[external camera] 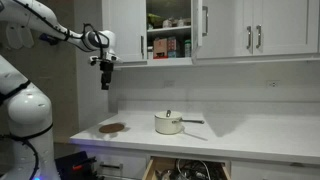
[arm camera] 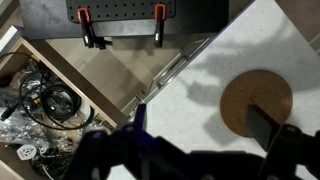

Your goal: Close the drawer

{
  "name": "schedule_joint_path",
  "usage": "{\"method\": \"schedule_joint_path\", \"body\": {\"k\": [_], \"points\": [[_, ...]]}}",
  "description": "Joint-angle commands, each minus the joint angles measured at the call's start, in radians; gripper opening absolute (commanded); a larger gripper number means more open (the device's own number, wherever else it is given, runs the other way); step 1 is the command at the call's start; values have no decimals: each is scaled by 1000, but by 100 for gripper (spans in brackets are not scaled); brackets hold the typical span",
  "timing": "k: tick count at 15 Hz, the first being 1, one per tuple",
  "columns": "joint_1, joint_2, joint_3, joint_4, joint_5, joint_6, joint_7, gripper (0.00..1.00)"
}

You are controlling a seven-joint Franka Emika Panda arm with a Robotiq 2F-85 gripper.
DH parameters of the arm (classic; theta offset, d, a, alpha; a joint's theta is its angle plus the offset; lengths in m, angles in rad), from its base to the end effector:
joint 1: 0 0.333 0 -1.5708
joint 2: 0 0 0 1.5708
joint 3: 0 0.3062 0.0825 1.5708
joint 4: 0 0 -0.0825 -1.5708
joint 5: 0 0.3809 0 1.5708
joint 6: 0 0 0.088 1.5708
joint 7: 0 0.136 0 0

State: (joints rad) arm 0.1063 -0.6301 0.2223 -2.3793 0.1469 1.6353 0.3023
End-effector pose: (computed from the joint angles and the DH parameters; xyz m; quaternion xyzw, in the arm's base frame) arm 0.3243 0.1373 0.4909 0.9978 -0.0210 -0.0615 0.0105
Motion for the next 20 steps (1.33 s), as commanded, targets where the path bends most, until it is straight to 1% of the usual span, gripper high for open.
{"method": "schedule_joint_path", "body": {"k": [1,5,11,20], "points": [[0,1,-1,2,-1,-2,0,100],[-22,6,-23,-5,-18,11,-7,100],[-92,-1,-126,-37,-77,28,-46,100],[-210,-22,-290,-91,-158,48,-150,100]]}}
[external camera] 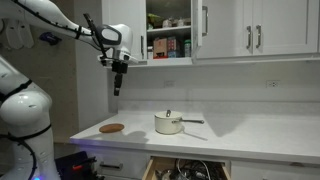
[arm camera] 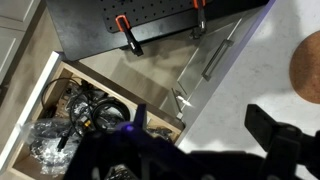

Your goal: Close the drawer

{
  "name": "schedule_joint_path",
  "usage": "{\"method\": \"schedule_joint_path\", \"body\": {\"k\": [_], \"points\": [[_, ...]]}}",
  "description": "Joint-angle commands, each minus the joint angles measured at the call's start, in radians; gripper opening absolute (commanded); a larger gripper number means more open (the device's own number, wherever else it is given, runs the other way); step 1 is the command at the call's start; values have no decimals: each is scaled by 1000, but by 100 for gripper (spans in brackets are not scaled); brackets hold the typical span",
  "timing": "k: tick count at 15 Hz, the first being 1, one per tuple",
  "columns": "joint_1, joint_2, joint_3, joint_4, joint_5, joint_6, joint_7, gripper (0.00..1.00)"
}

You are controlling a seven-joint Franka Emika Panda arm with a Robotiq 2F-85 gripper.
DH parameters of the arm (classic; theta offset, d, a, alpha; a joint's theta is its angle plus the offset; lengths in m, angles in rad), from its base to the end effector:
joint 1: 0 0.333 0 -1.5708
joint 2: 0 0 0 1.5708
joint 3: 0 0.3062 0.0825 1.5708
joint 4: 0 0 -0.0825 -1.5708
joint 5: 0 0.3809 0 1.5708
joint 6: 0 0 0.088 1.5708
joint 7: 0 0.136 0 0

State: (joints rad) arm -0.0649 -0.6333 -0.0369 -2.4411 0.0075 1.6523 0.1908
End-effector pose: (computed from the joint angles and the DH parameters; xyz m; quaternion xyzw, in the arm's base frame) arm 0.3391 -0.0343 0.4713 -0.9868 0.1415 0.0784 0.0108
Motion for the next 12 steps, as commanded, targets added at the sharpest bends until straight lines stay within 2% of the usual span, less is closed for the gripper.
{"method": "schedule_joint_path", "body": {"k": [1,12], "points": [[-51,-20,-48,-37,-22,38,-53,100],[-177,-30,-231,-68,-13,68,-193,100]]}}
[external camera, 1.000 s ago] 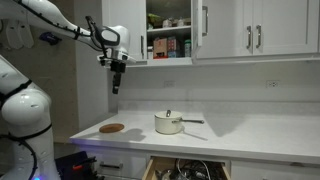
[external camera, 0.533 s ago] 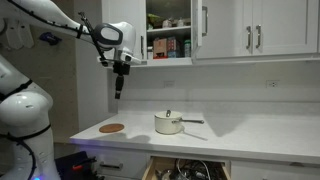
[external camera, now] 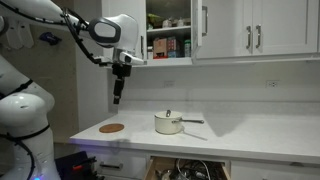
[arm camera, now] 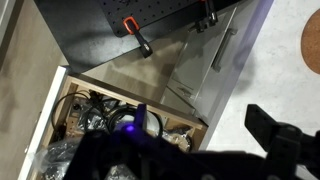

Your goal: Close the drawer

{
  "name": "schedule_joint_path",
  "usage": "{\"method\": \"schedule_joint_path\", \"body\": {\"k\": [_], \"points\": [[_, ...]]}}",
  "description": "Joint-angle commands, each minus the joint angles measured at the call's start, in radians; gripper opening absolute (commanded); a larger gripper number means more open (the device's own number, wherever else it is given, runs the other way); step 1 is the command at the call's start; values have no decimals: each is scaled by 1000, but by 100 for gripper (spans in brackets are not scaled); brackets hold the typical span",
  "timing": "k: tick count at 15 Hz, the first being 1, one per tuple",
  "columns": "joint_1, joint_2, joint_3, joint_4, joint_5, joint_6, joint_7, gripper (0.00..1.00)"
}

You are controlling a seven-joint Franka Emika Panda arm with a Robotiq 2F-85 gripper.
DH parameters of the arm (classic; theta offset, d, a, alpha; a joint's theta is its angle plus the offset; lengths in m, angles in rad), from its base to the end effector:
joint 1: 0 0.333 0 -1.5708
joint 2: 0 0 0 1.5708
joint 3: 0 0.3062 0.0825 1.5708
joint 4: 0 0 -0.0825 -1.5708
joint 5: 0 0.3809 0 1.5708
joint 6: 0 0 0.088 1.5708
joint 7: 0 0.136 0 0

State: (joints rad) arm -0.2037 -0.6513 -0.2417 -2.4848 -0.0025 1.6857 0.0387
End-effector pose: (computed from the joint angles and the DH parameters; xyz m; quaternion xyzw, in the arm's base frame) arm 0.3047 -0.1474 0.4537 -0.9720 0.2090 0.0667 0.0845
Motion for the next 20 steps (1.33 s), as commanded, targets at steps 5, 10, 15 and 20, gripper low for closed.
{"method": "schedule_joint_path", "body": {"k": [5,10,15,20], "points": [[-83,14,-106,-42,11,84,-97,100],[-121,43,-163,-49,3,138,-142,100],[-165,106,-220,-36,-14,193,-201,100],[-220,210,-292,15,-38,267,-256,100]]}}
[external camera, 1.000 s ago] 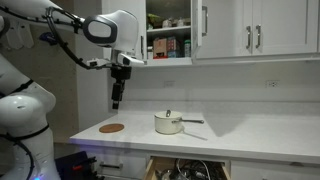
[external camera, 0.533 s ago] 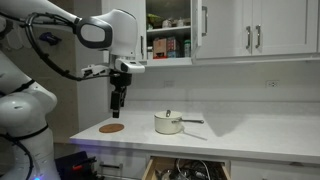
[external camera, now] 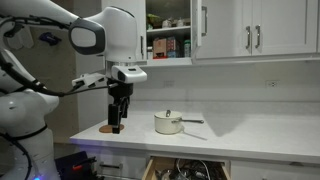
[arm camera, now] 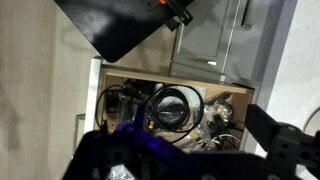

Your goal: Close the drawer

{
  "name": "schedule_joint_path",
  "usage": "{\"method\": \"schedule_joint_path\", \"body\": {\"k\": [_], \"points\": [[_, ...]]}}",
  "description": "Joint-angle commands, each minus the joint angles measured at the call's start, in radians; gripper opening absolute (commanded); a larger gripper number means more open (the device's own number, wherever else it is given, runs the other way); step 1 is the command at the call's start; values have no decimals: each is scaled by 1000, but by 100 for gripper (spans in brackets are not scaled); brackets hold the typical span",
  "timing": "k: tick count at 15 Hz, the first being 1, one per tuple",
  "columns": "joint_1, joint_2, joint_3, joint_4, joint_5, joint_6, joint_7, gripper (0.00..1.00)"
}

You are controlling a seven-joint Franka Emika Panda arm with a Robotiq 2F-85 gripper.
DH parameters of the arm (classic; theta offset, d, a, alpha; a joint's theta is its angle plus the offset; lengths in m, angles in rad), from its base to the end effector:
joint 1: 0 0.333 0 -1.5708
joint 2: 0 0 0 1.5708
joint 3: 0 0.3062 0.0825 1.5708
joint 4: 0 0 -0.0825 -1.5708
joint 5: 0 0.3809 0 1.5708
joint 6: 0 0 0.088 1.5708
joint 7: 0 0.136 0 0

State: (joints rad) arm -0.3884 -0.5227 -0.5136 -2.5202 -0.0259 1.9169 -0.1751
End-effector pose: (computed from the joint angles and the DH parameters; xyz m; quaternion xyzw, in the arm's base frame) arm 0.2403 -0.2953 0.3901 -0.9411 0.3120 0.0049 0.1305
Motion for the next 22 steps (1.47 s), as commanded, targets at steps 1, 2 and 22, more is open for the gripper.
{"method": "schedule_joint_path", "body": {"k": [1,2,22], "points": [[-47,101,-33,62,-22,52,-46,100],[-55,126,-50,79,-25,68,-59,100],[-63,543,-289,233,264,230,-416,100]]}}
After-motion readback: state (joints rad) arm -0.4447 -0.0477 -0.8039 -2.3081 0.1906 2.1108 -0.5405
